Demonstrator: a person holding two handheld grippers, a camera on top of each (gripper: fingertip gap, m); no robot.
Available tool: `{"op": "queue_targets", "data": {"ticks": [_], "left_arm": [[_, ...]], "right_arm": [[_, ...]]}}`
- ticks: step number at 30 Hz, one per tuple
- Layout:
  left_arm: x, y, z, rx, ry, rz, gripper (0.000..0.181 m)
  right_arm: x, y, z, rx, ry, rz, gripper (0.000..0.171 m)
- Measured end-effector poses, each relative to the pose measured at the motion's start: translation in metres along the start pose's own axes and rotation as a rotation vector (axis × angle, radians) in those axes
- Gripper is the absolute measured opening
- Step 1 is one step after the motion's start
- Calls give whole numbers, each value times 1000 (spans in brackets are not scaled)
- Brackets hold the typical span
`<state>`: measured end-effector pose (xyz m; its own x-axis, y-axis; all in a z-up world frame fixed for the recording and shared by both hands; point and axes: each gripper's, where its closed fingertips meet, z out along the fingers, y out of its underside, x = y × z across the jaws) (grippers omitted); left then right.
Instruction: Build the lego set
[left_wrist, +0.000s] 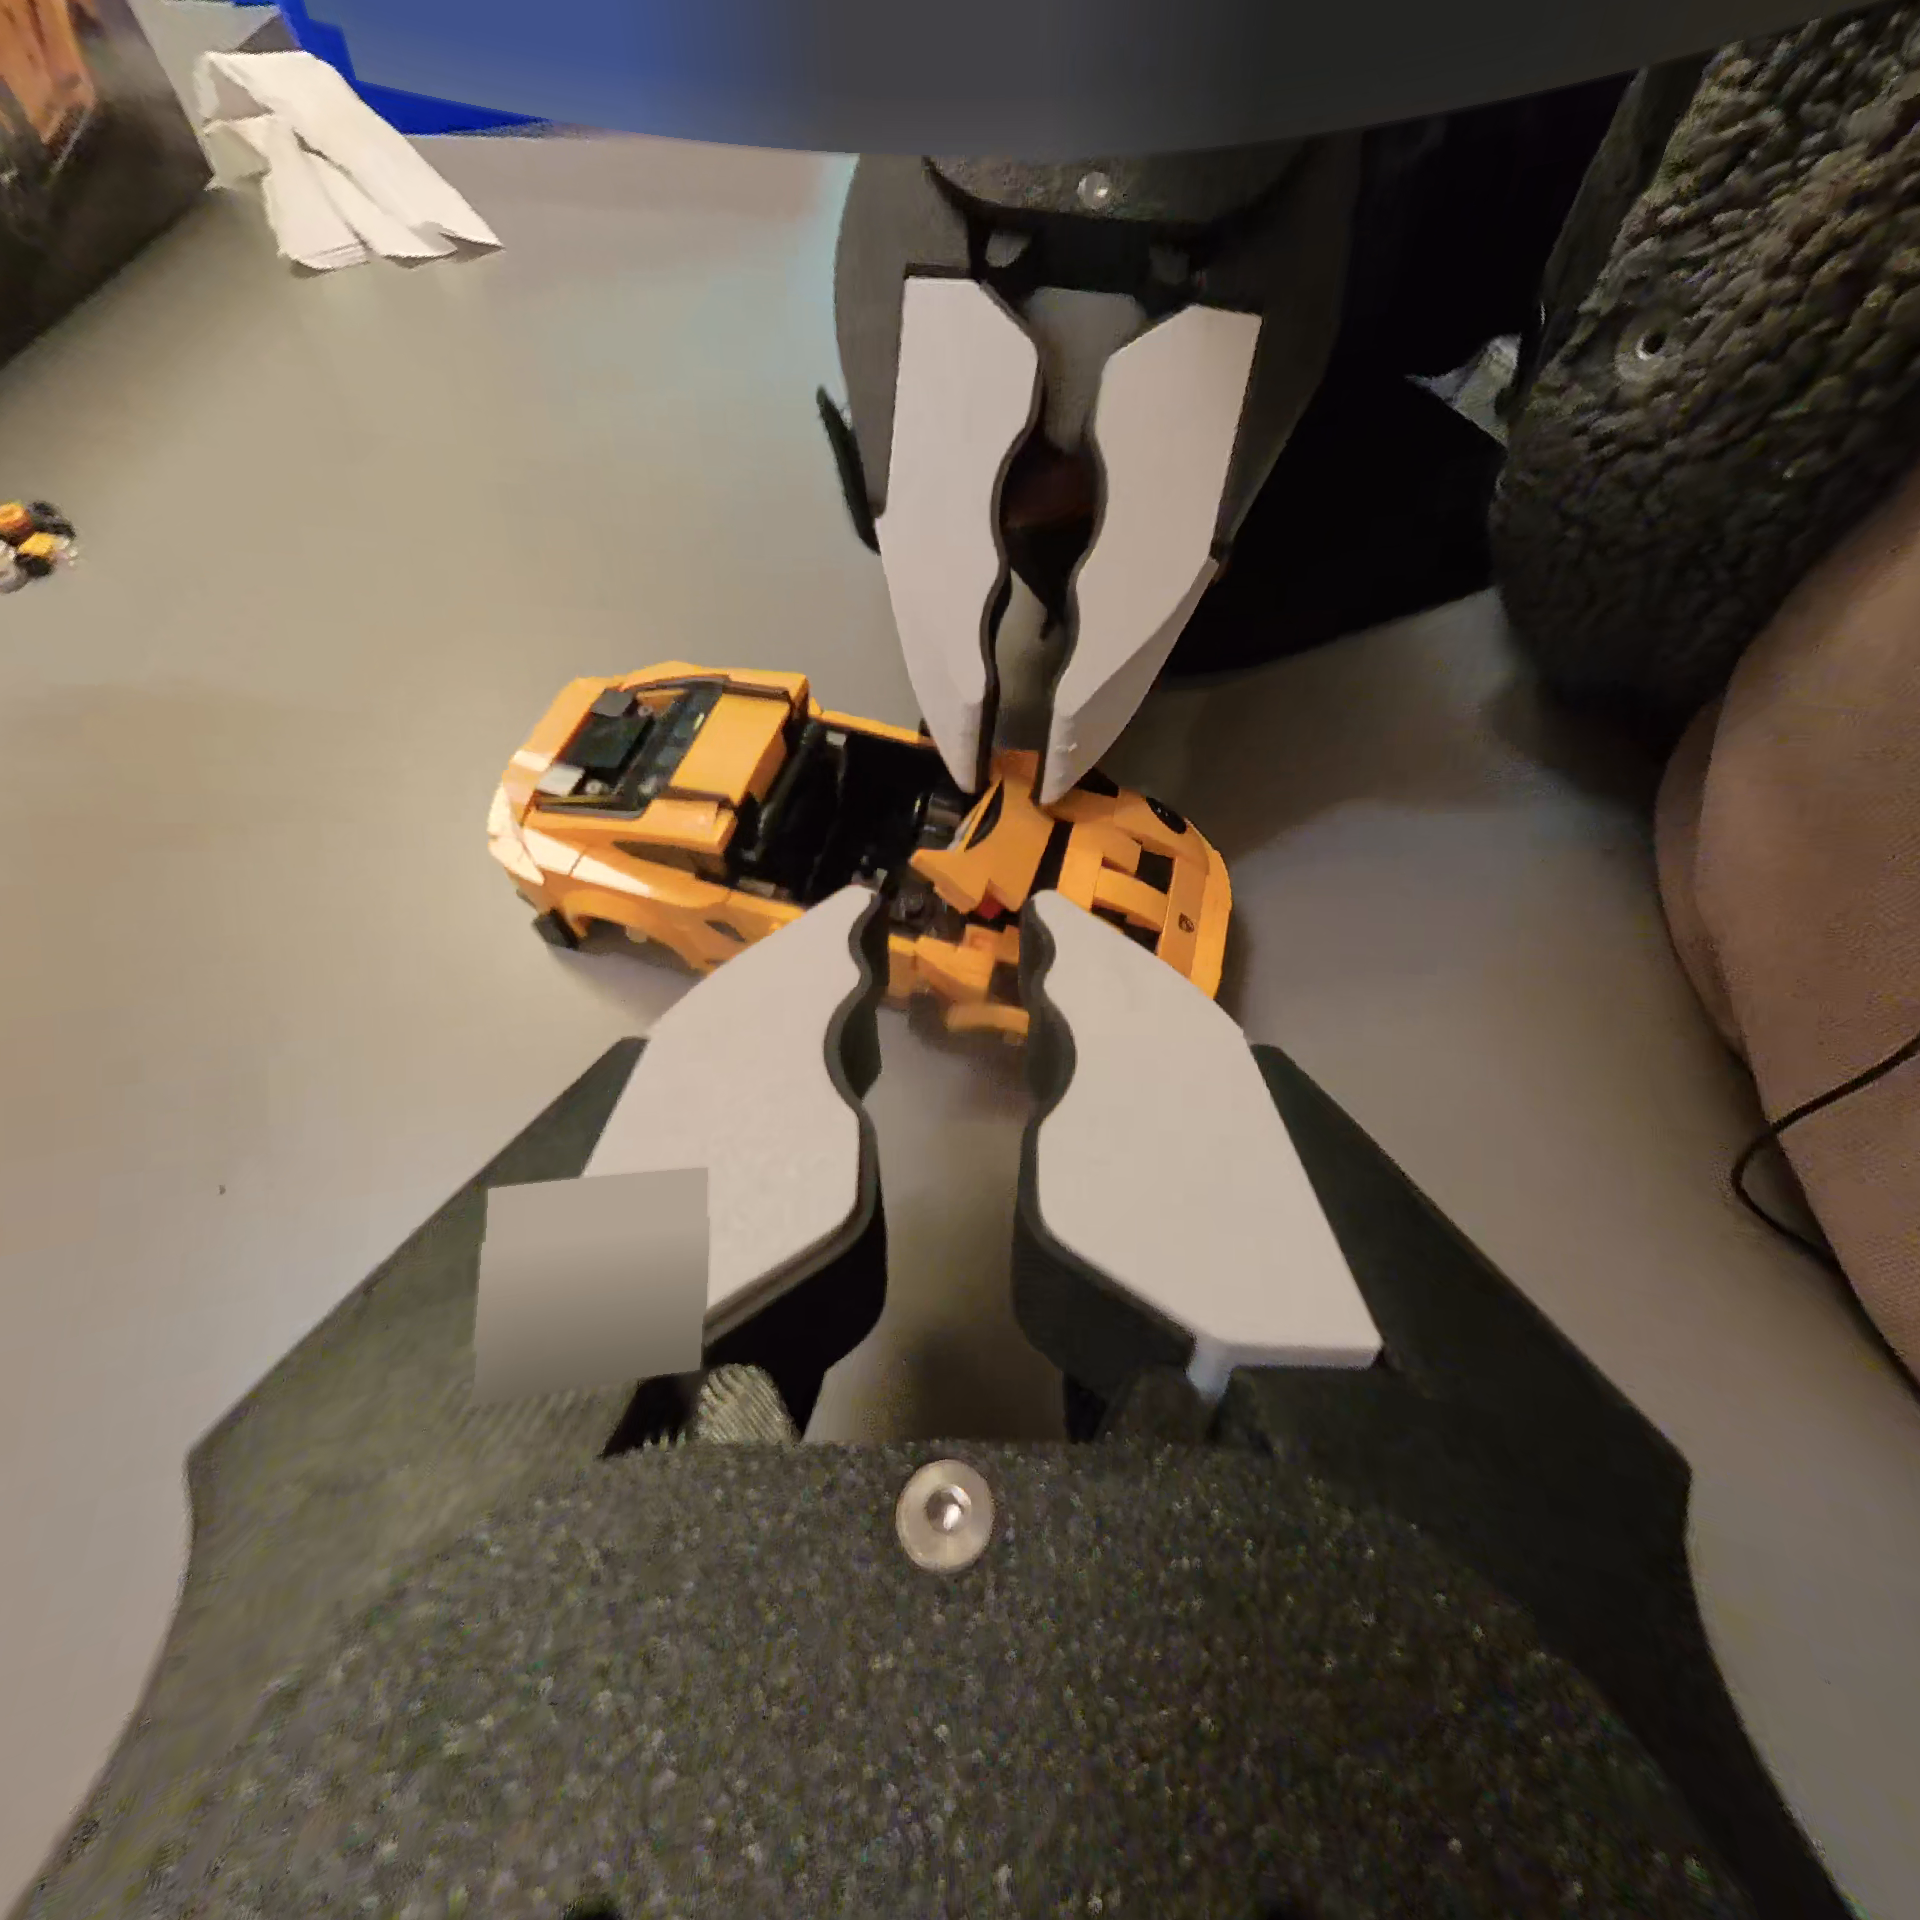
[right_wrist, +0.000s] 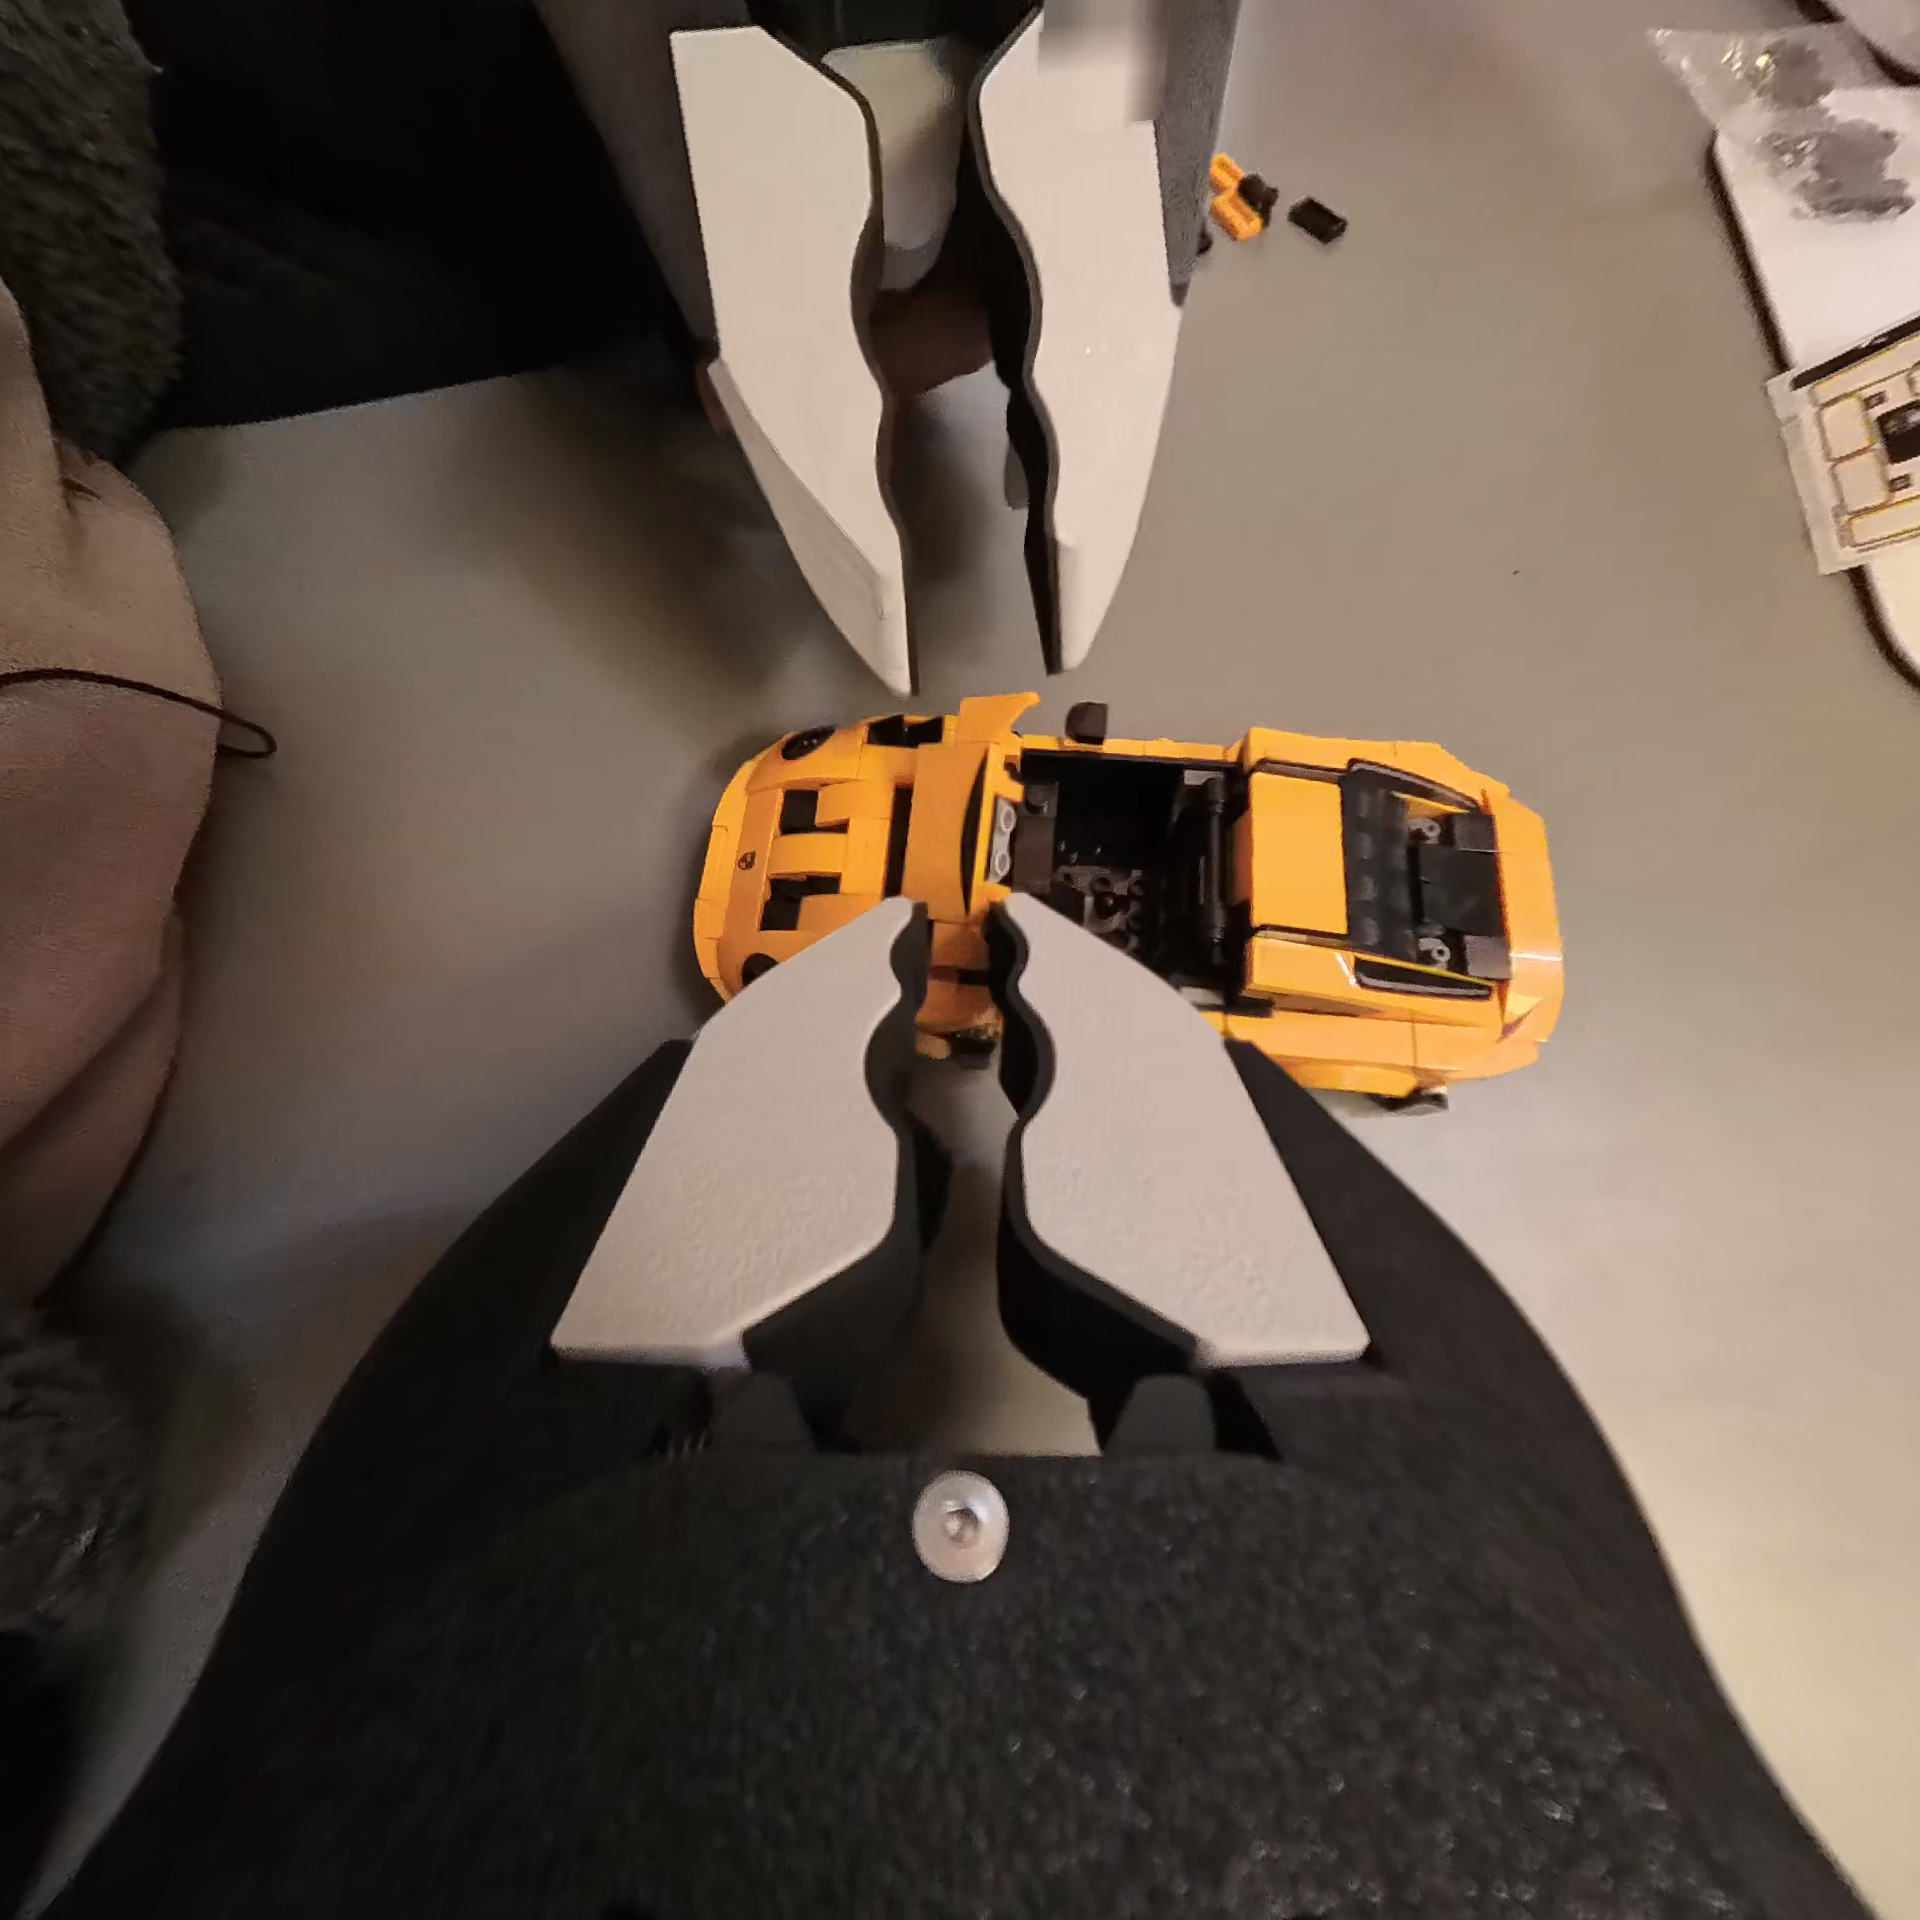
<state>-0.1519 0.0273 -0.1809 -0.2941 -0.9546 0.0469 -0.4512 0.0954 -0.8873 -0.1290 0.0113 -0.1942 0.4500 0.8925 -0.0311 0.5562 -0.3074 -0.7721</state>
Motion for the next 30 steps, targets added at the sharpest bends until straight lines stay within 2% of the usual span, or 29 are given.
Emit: {"op": "queue_targets", "data": {"ticks": [7,11,14,18,24,30], "left_arm": [[3,4,14,-68,64,68,23],[3,5,14,-71,78,19,17],[2,4,14,-60,97,-69,17],[1,0,13,-29,160,-280,15],[2,-2,11,-2,231,-480,13],[-2,-3,4,-24,164,-345,21]], "right_arm": [[-1,0,-1,-18,-72,132,7],[1,0,-6,-10,-49,106,19],[0,0,-8,6,-19,46,22],[1,2,-4,4,43,-20,23],[6,2,-1,-13,78,-52,14],[3,3,-9,-63,-14,25,13]]}}
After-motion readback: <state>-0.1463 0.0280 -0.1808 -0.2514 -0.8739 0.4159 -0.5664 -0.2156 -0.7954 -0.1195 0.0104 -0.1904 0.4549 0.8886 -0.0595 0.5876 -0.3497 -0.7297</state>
